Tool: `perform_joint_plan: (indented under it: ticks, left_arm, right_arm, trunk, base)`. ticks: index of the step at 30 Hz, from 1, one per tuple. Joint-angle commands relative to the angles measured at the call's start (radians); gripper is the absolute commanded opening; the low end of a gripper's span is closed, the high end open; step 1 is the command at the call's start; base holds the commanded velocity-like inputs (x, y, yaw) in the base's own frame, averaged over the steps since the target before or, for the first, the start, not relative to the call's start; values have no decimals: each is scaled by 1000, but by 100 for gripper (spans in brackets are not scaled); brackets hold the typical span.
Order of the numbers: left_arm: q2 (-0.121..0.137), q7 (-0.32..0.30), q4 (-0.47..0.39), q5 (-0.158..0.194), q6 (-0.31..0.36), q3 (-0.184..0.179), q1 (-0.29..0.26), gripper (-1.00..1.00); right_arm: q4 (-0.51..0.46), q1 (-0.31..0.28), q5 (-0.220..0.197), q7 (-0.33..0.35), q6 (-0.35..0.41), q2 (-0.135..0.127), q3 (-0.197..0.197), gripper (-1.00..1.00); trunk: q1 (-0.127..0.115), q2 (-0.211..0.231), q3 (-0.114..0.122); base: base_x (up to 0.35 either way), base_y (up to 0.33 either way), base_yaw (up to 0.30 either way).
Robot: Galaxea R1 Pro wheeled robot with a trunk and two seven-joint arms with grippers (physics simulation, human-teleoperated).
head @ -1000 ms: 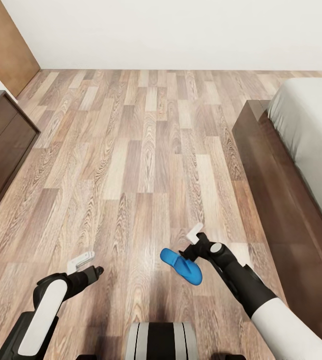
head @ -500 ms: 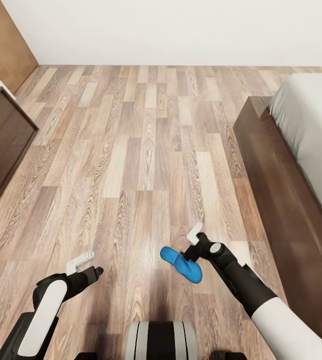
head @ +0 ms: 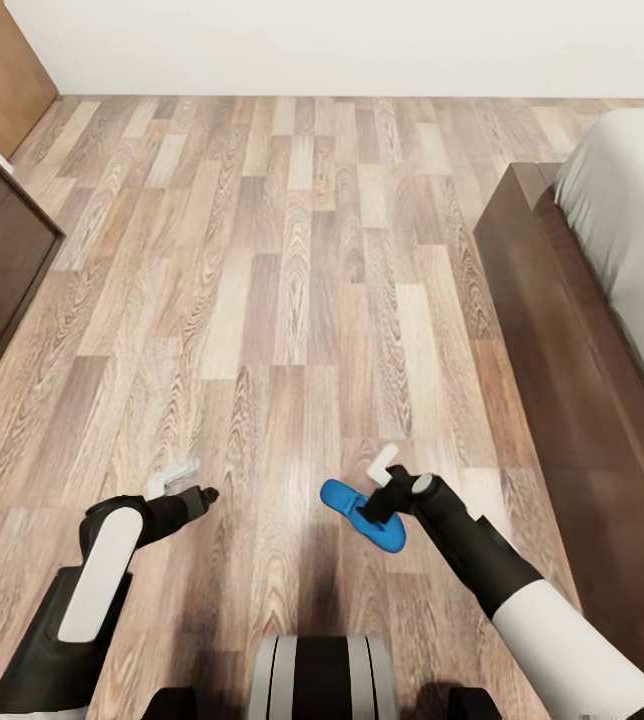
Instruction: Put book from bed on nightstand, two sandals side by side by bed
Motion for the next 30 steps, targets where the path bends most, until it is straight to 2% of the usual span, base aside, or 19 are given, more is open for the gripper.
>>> perform_joint_plan:
  ticks: [1, 5, 9, 12, 18, 22, 30]
  left_arm:
    - [-11, 11, -1, 8, 17, -1, -28, 100]
    - [-49, 21, -1, 7, 57, -1, -111, 100]
    - [-61, 36, -1, 9, 77, 1, -155, 100]
    - [-60, 39, 0, 8, 83, 4, -165, 100]
    - [-62, 42, 0, 8, 87, 6, -173, 100]
    - [-63, 42, 0, 9, 87, 6, -174, 100]
    - [-64, 43, -1, 10, 87, 2, -173, 100]
  right_arm:
    - [5, -10, 12, 19, 11, 2, 2, 100]
    - [34, -45, 14, 51, 29, 9, 1, 100]
    - [63, -69, 15, 65, 38, 13, 1, 100]
    - [70, -80, 15, 69, 40, 18, 0, 100]
    - [76, -97, 16, 72, 44, 45, 0, 100]
    - [78, -101, 17, 72, 46, 57, 1, 100]
    - [83, -102, 17, 68, 45, 63, 5, 100]
  trunk:
    - [0, -1, -5]
    - [2, -1, -20]
    - [4, -2, -36]
    - [5, -3, -47]
    - [8, -4, -70]
    - [8, -4, -70]
    - [8, -4, -70]
  base:
    - [0, 0, 0]
    - [0, 0, 0]
    - [0, 0, 0]
    - [0, 0, 0]
    - [0, 0, 0]
    - [0, 0, 0]
    - [0, 0, 0]
